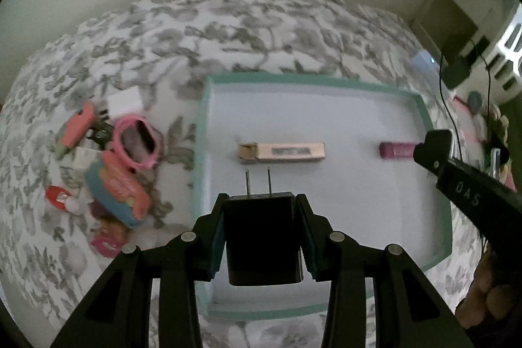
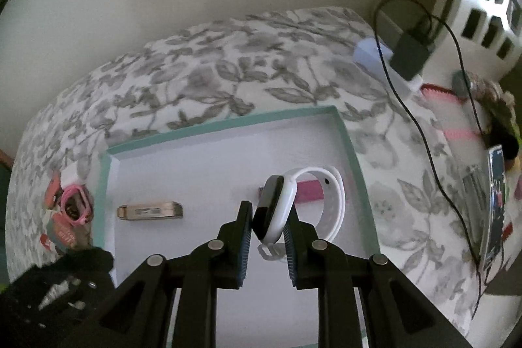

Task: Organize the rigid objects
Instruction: 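Carry the plug and watch band into the tray and open both grippers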

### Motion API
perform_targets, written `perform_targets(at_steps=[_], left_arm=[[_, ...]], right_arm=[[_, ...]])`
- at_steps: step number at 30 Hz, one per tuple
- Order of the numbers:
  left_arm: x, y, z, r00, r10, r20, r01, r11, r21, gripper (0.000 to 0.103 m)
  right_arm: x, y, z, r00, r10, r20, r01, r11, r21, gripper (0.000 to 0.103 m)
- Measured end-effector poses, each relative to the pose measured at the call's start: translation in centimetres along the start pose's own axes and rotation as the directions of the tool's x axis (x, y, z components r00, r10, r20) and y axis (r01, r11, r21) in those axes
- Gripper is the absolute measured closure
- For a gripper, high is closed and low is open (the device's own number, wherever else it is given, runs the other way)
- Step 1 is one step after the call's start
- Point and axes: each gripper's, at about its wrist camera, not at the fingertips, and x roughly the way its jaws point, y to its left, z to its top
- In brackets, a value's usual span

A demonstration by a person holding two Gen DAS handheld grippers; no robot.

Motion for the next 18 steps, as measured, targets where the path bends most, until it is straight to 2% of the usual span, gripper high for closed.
perform_targets(at_steps=[10, 15, 18], left_arm=[[3.3, -1.2, -1.0, 0.994, 0.063, -0.090, -0.058, 0.997, 0.058, 0.061], [4.8, -1.4, -1.4, 0.988, 0.092, -0.126, -0.083, 0.993, 0.081, 0.061], [4.8, -1.6, -1.4, 0.989, 0.090, -0.119, -0.081, 0.993, 0.085, 0.061]], right_arm=[[4.0, 0.7, -1.6, 0.991, -0.021, -0.130, 0.016, 0.999, -0.040, 0.083], [5.0, 0.9, -2.0, 0.987, -0.028, -0.161, 0.019, 0.998, -0.058, 0.083], [5.2, 0.9, -2.1, 0.986, -0.034, -0.165, 0.024, 0.998, -0.066, 0.083]])
